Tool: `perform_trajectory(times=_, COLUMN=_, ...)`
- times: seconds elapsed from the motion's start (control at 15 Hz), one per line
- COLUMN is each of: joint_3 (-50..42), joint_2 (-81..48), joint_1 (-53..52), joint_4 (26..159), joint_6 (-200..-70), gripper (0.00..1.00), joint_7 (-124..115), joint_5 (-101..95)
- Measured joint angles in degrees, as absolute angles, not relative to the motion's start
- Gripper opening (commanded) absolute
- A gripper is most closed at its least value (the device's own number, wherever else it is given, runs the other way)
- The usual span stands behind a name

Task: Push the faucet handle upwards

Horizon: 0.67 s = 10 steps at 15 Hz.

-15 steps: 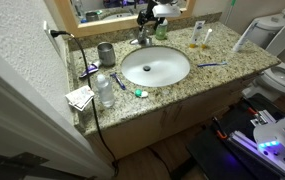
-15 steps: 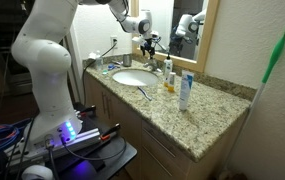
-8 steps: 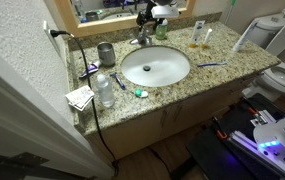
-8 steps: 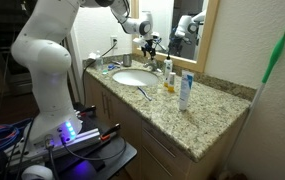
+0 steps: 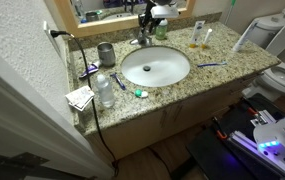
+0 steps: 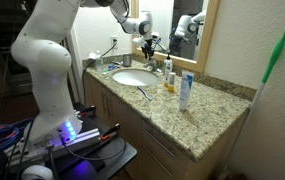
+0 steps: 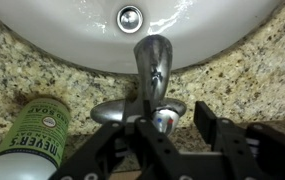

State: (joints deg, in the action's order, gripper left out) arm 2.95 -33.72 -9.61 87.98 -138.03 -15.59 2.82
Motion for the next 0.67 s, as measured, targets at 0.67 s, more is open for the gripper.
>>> perform_trajectory(times=0.67, joint_3=2.68, joint_2=-30.71, joint_1=-8.09, joint_4=91.86, joint_6=-144.59, gripper=0.07, joint_7=-15.01, joint_5=6.44)
